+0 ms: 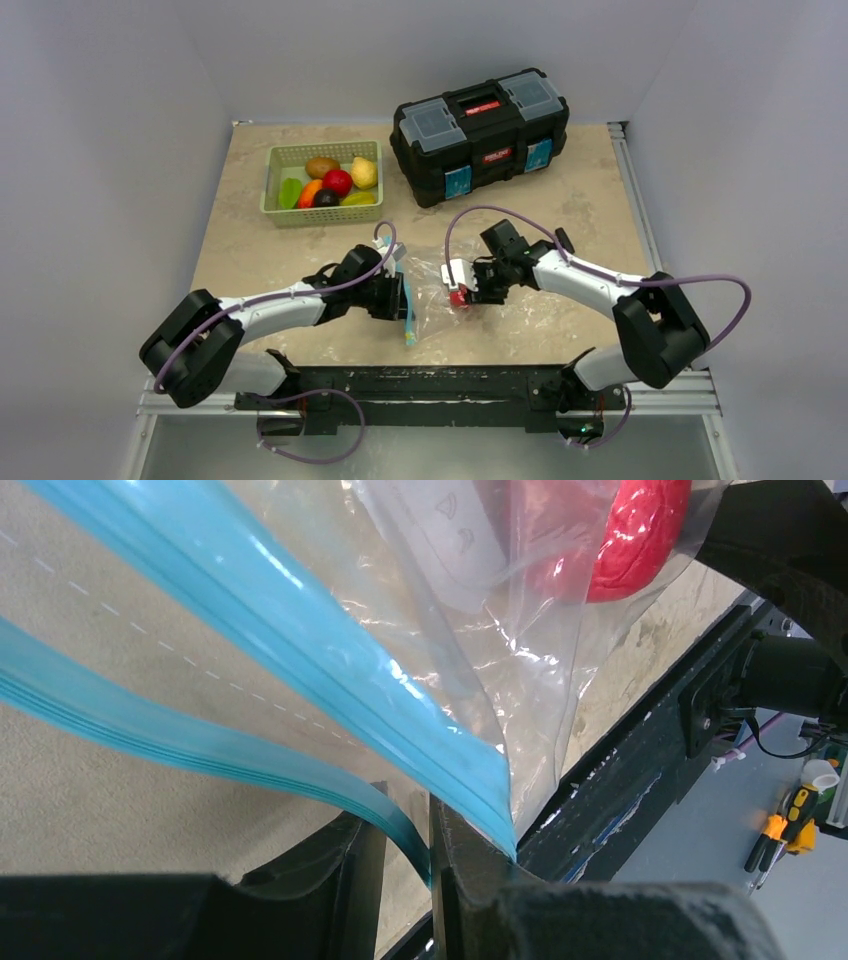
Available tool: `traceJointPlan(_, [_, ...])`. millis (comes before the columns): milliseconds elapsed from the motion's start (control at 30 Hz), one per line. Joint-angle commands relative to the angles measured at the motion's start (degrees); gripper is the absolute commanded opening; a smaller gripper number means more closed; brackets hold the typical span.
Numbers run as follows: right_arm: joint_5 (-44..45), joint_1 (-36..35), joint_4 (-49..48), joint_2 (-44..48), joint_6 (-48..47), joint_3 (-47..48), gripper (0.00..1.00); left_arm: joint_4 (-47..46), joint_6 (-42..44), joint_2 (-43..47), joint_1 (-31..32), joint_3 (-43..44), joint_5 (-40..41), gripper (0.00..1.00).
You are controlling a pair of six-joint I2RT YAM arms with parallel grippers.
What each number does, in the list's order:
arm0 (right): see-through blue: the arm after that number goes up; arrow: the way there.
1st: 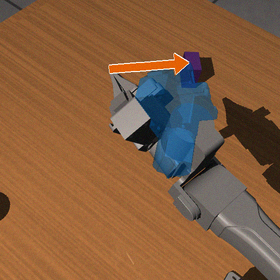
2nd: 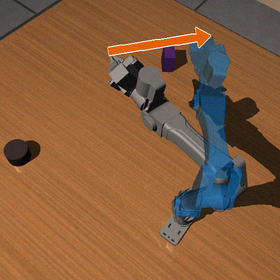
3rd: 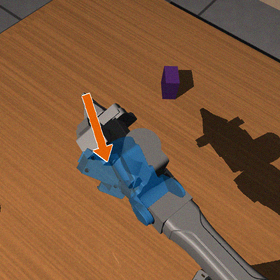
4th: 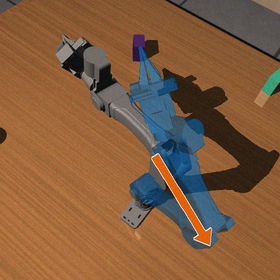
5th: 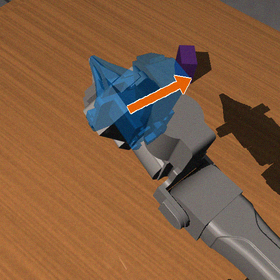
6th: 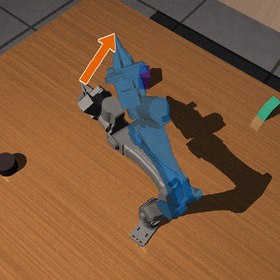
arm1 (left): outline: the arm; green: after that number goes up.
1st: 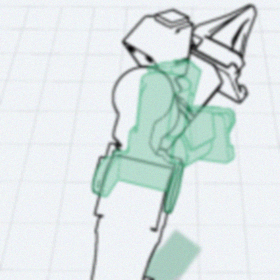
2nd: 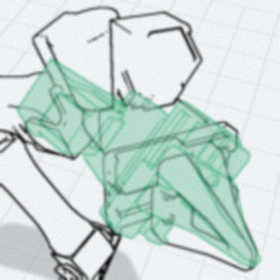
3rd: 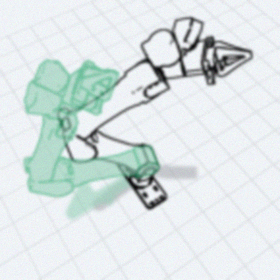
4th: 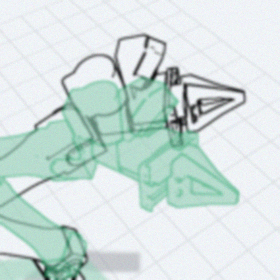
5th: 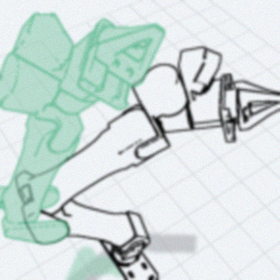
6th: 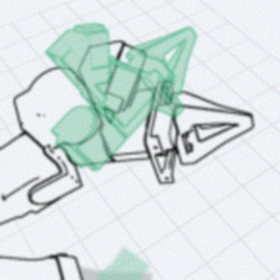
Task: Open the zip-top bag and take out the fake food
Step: Adjust the fake fruit in the zipper food storage bag.
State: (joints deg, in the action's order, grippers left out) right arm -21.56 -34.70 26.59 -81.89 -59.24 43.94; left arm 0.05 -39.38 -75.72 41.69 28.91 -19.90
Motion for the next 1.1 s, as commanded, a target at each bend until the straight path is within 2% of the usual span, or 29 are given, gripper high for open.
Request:
traceJointPlan(0, [1.52, 0.08, -0.52, -0.77, 0.93, 1.37, 0.36, -1.74, 1.23, 0.47, 0.3, 0.63, 0.13, 0.21])
traceJointPlan(100, [-0.95, 0.01, 0.04, -1.25, 1.25, 1.98, 0.21, -2.42, 1.14, -0.24, 0.23, 0.63, -0.16, 0.21])
traceJointPlan(133, [-2.04, 0.0, 0.26, -1.39, 1.46, 2.34, 0.14, -2.6, 1.14, -0.56, 0.25, 0.74, -0.28, 0.21])
traceJointPlan(167, [-3.31, -0.02, 0.38, -1.66, 1.66, 2.66, 0.0, -2.75, 1.14, -0.75, 0.25, 0.79, -0.46, 0.21])
traceJointPlan(433, [-8.67, -0.01, -4.67, -0.69, 7.12, 3.09, 0.0, -5.48, 0.64, -1.39, 0.23, 0.5, -2.02, 0.24])
traceJointPlan(567, [-4.55, -0.01, -12.7, 1.58, 13.44, 1.24, 0.0, -7.07, 0.54, -0.18, 0.28, -0.59, -1.97, 0.29])
traceJointPlan(667, [-1.35, -0.01, -15.02, 2.86, 13.32, -0.47, 0.0, -7.63, 1.06, 1.31, 0.24, -1.39, -1.93, 0.32])
traceJointPlan(867, [-0.61, 0.13, -13.71, 4.17, 8.42, -2.35, 0.11, -4.42, 5.84, 9.78, 0.23, -2.99, 0.46, 0.37])
traceJointPlan(1067, [-1.5, 0.08, -11.52, 4.33, 5.76, -2.31, 0.1, 5.27, 10.21, 20.99, 0.16, -3.63, 6.8, 0.56])
